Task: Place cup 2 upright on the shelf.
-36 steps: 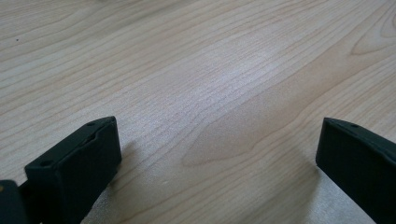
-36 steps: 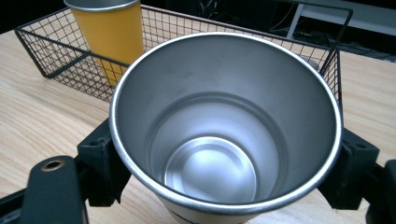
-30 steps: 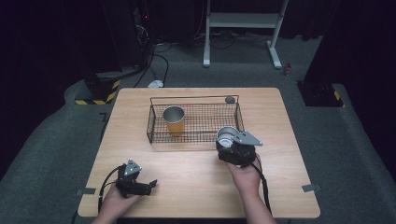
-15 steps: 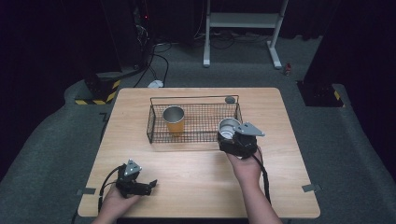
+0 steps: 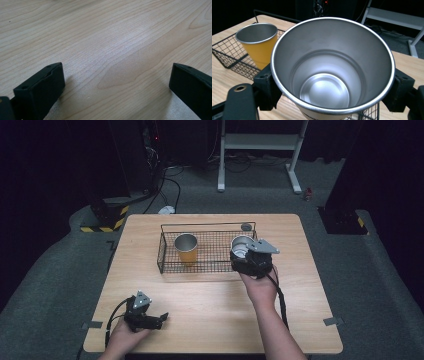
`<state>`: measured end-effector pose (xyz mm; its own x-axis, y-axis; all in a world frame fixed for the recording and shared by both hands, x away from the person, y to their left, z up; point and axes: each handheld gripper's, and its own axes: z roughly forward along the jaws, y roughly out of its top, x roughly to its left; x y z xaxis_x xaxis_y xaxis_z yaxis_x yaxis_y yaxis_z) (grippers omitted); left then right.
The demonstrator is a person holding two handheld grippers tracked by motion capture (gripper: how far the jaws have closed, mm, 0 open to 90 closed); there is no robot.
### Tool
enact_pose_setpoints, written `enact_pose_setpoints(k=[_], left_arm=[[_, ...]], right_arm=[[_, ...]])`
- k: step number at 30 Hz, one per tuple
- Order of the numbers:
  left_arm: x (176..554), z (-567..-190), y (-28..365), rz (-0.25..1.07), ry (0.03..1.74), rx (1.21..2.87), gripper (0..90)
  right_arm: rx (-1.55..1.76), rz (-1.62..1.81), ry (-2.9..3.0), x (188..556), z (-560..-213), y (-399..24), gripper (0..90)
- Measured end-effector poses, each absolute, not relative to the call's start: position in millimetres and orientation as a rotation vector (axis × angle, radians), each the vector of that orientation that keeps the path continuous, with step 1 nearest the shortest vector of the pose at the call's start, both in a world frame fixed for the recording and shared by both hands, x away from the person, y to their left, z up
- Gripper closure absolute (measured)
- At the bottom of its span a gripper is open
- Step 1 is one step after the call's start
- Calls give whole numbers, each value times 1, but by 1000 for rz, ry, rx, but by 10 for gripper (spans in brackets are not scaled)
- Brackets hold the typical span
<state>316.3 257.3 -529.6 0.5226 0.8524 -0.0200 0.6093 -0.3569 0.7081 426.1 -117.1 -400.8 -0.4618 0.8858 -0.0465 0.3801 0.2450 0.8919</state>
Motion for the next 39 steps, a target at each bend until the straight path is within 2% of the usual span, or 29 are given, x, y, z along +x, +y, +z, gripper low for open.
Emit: enact_pose_setpoints(k=[21,39], left_arm=[[316,-530,257,467,1185,2093,7],[316,-530,258,467,1184,2094,7]], right_arm=[[1200,1110,1958,480,-400,-101,185],[1236,1081,1991,506,-407,-82,185]])
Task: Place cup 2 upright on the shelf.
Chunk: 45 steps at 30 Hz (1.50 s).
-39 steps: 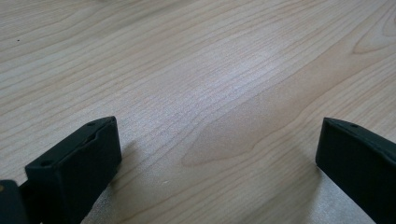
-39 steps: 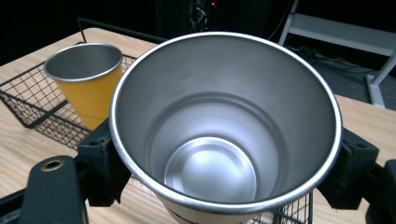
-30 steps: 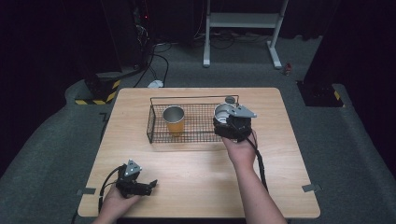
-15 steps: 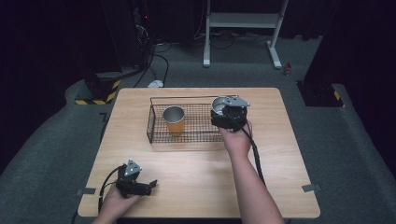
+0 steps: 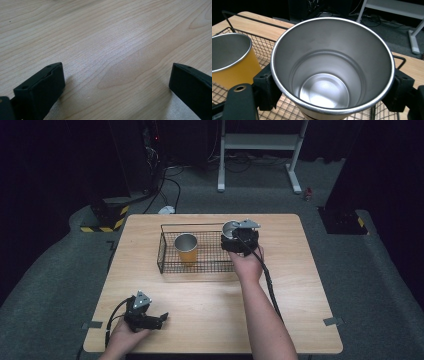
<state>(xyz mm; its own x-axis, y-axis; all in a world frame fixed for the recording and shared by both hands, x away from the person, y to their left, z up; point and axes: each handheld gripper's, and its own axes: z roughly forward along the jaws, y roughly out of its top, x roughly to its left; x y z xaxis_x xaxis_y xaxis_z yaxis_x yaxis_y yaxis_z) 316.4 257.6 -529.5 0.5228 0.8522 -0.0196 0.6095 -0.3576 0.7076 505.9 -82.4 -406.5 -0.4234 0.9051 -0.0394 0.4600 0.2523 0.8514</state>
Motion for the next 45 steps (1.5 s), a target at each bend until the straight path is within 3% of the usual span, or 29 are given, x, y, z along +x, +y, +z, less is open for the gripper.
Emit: enact_pose_setpoints(k=[27,45], left_arm=[[317,-529,258,460,1183,2092,7],[317,-529,259,465,1178,2095,7]], right_arm=[[1322,923,2111,528,-454,-58,185],[1351,858,2175,529,-467,-51,185]])
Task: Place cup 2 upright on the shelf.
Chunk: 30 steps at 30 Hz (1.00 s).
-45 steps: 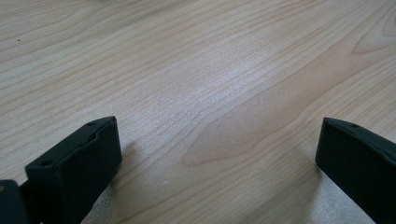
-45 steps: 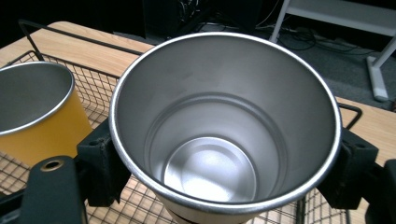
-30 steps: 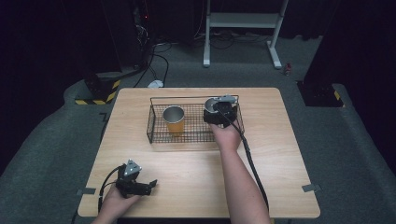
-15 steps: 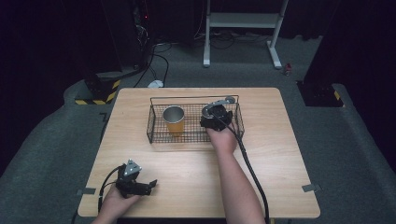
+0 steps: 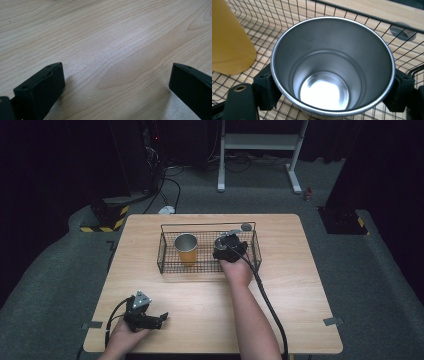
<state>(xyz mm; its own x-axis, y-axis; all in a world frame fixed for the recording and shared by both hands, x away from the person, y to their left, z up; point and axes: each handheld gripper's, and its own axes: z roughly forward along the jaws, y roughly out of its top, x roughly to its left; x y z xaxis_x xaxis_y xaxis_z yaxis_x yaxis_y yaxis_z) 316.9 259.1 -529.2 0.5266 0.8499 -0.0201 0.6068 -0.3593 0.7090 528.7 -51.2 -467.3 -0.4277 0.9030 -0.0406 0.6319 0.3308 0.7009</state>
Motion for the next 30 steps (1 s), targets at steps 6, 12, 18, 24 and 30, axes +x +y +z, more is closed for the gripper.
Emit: enact_pose_setpoints(k=[6,12,18,24,30], left_arm=[[317,-529,259,466,1176,2096,7],[317,-529,259,467,1176,2097,7],[317,-529,259,458,1181,2090,7],[317,-529,259,458,1183,2091,7],[317,-529,258,466,1181,2100,7]], right_arm=[[1351,844,2193,529,-471,-50,173],[1373,852,2197,530,-471,-51,150],[1361,831,2202,529,-470,-51,119],[1359,829,2205,527,-469,-49,100],[1358,830,2179,525,-464,-54,100]])
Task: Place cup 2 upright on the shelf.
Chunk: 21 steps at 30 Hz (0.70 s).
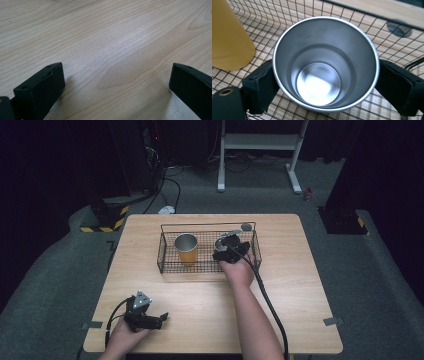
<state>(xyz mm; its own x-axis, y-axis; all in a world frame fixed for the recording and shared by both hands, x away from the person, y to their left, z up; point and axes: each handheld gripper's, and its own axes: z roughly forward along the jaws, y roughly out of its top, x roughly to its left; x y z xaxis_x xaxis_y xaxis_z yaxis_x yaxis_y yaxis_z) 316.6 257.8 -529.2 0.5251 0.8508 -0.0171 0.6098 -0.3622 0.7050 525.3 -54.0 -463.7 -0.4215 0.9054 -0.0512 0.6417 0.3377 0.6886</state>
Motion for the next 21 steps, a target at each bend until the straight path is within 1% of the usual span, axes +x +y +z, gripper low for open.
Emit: enact_pose_setpoints(k=[14,21], left_arm=[[316,-529,257,471,1183,2099,7],[317,-530,256,480,1181,2106,7]], right_arm=[[1324,857,2155,511,-448,-57,99],[1315,935,2121,493,-442,-72,99]])
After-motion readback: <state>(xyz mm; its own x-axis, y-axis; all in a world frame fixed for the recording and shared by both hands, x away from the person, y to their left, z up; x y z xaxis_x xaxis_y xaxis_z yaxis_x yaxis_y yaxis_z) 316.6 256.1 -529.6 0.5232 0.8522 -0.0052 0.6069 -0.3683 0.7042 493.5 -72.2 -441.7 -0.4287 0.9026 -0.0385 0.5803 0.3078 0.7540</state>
